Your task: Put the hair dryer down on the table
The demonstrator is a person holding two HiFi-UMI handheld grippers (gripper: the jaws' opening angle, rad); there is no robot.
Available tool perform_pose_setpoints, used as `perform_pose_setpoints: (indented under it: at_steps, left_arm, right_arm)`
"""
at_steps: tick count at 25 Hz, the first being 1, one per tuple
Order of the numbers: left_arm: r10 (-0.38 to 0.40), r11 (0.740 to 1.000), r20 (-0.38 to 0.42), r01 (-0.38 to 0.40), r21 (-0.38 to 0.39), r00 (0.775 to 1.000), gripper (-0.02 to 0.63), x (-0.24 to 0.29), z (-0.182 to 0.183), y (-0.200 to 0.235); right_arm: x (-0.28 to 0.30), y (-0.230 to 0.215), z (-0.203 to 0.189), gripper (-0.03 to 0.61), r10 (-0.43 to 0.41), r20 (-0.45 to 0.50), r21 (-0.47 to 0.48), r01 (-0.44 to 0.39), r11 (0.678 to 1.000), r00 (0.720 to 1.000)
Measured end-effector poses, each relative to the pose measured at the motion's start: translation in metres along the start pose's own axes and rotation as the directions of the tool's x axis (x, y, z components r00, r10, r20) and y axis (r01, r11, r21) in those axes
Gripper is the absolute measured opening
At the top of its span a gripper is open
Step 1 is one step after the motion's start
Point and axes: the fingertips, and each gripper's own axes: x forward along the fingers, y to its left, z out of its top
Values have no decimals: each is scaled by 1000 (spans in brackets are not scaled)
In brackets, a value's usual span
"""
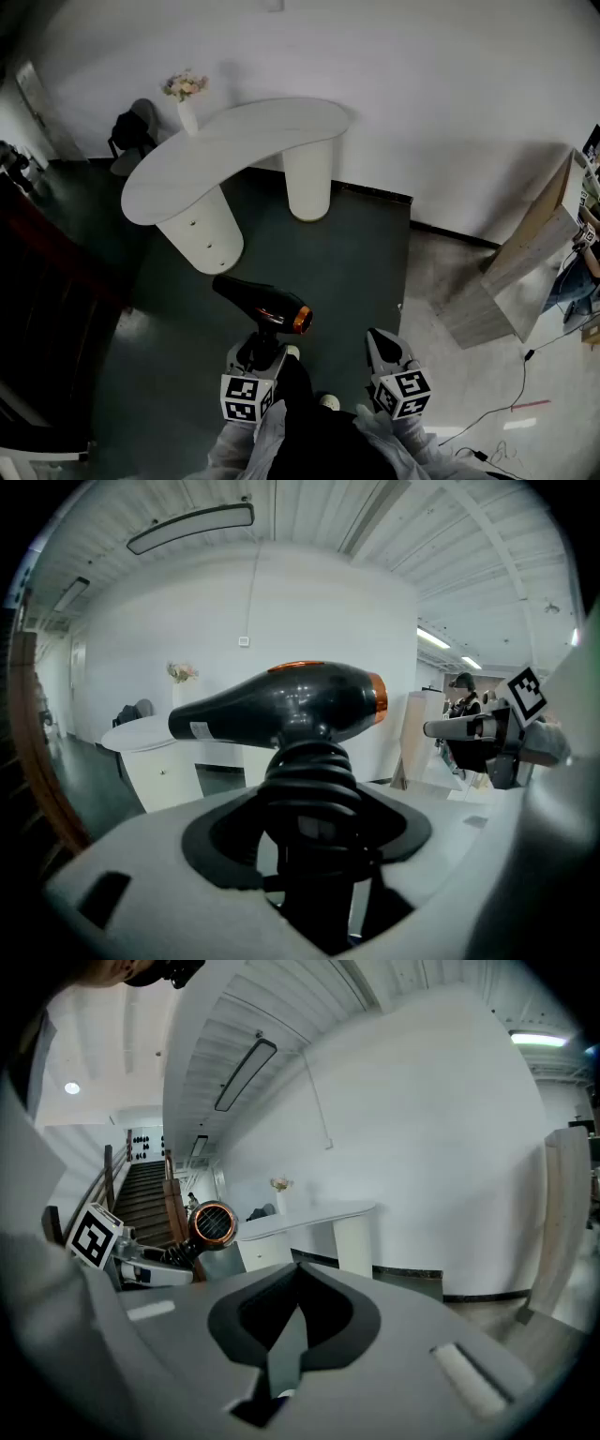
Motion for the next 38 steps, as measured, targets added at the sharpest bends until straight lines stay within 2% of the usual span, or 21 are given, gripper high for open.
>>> perform_pose_setpoints:
  at_steps: [3,7,11,15,19,23,31,38]
  left_arm:
    - [-3,1000,20,3,-18,1000,293,-9,-1,-12]
    - [-10,1000,23,10,-2,1000,293,-13,-1,-21]
    - [-8,1000,20,8,7,1000,293,-6,2,-15]
    - [-15,1000,21,15,10,1000,293,12,10,-4]
    - [-24,1000,18,24,5,1000,293,54,33,16]
    - [-44,999,27,43,19,999,293,100,72,45]
    - [-87,993,35,83,83,996,293,191,151,121]
    - [-125,987,33,121,102,992,293,243,183,172]
  right_arm:
    - [-12,-1,0,9,1,12,1,-1,1000,1000]
    - [-20,-7,-2,9,-23,36,35,22,999,999]
    - [-10,-16,-1,9,-60,42,63,57,996,997]
    - [9,-21,4,9,-54,36,57,51,997,998]
    - [47,-39,21,9,-63,27,53,62,997,998]
    - [96,-60,54,9,-82,39,48,80,996,996]
    - [207,-87,119,9,-120,82,51,116,992,989]
    - [282,-89,140,9,-130,82,65,125,990,988]
